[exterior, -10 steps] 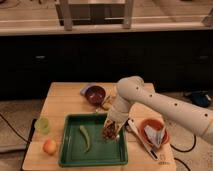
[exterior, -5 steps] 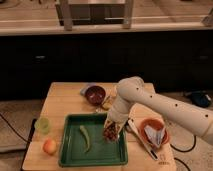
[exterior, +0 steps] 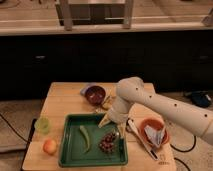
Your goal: Place grapes in tray
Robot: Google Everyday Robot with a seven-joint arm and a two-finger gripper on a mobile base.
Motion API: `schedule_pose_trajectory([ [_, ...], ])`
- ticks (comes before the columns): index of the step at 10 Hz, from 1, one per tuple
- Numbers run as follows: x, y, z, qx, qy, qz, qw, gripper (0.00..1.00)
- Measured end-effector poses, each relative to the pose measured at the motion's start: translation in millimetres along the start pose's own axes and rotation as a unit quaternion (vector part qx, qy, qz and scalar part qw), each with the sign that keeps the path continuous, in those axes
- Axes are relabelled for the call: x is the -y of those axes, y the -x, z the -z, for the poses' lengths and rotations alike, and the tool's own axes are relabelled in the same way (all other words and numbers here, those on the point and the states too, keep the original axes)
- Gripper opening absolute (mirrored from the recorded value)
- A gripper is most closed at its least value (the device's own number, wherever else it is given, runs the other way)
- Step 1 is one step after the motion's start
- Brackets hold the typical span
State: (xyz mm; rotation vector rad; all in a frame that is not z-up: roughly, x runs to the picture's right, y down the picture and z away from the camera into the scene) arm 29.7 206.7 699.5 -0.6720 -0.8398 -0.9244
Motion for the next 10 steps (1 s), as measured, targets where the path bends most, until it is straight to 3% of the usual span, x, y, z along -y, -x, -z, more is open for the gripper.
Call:
schedule_pose_trajectory([
  [10, 0.9, 0.0, -0.8, -0.002, 0.008, -0.001, 1.0, 0.8],
])
